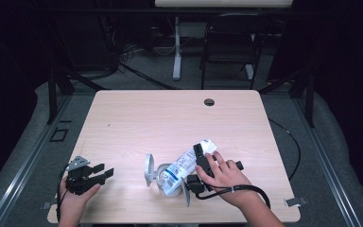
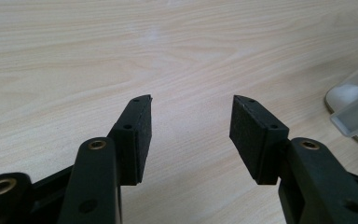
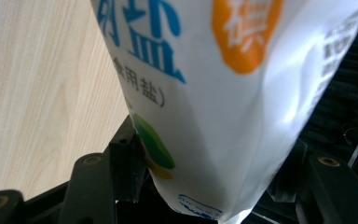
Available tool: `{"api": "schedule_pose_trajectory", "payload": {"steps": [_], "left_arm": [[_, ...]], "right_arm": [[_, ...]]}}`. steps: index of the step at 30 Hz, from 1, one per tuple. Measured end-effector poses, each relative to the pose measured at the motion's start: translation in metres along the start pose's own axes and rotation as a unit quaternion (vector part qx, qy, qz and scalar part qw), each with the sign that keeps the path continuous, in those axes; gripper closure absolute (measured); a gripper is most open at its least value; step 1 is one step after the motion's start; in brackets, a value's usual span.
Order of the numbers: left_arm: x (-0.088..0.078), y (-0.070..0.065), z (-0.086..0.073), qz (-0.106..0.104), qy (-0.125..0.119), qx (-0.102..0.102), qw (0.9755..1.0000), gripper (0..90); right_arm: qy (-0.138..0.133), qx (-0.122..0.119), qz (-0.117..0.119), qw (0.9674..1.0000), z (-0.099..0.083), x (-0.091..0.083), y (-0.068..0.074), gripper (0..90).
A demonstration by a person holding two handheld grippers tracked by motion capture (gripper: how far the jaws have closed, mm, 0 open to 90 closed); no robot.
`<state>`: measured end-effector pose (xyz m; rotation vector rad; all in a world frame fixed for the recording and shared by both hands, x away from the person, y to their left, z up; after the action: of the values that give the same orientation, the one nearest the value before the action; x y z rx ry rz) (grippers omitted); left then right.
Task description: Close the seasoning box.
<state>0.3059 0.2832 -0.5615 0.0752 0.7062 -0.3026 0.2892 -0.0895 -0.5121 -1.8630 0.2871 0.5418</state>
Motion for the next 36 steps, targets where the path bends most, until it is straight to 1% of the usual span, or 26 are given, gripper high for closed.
{"api": "schedule_pose_trajectory", "payload": {"steps": [36], "left_arm": [[-0.0004,0.0006,0.0002,0.001,-0.002,-0.001,1.0000,49.0]], "right_arm": [[0.001,-0.007,-0.001,1.0000,0.0004,0.0001,0.0002,42.2]]}}
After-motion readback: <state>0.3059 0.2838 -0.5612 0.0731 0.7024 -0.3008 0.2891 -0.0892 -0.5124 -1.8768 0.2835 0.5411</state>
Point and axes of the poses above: each handheld gripper's, and its own axes: x roughly forward along the jaws, z roughly out of its top, y roughly to its left, the point moved 2 cm from there along x, roughly forward along the jaws, and after that the axes turned 15 degrees about z, right-handed, at the moved point
